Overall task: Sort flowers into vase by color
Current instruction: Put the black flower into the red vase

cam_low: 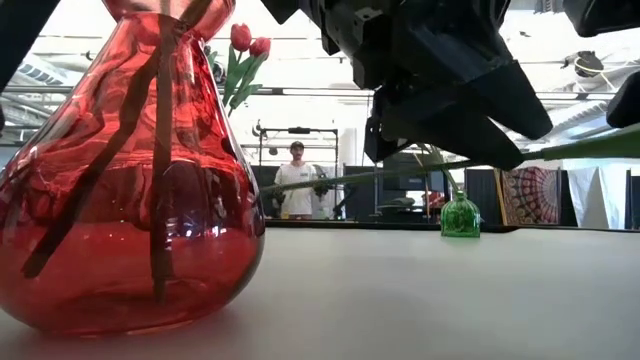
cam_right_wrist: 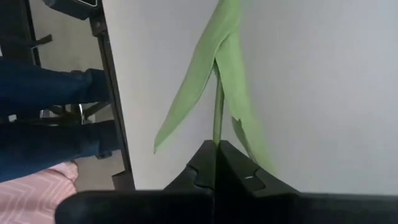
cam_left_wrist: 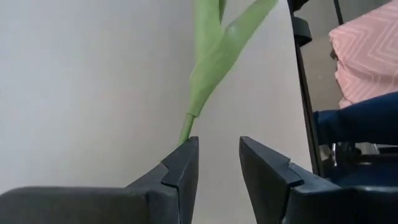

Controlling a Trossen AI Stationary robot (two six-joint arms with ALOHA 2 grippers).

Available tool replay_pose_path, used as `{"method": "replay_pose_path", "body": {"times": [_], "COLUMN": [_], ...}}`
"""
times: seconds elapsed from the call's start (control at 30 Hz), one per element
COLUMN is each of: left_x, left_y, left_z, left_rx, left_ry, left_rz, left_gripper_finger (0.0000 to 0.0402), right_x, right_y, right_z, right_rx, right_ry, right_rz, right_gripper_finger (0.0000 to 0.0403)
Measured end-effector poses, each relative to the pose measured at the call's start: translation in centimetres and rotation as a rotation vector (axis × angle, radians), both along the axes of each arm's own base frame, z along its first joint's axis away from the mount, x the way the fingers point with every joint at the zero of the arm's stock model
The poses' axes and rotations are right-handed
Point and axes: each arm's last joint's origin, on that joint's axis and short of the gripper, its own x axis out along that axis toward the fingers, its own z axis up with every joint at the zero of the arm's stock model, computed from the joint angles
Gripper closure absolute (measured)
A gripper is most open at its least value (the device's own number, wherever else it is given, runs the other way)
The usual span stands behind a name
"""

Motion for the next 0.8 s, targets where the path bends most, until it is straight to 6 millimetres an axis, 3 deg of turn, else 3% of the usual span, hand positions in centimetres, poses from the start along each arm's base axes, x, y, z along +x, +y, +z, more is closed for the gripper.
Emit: {"method": "replay_pose_path", "body": {"times": [0.8], "left_x": [0.33], "left_y": [0.58], "left_z": [0.52], "left_rx": [-0.078], "left_ry": [-0.007], "left_rz": [-0.016], "left_gripper_finger": [0.0278], "right_x": [-0.8], "right_y": [-0.58], "right_z": [-0.07], "right_rx": [-0.058], "right_ry": [0.061], "right_rz": [0.063], "right_gripper_finger": [0.0402]}}
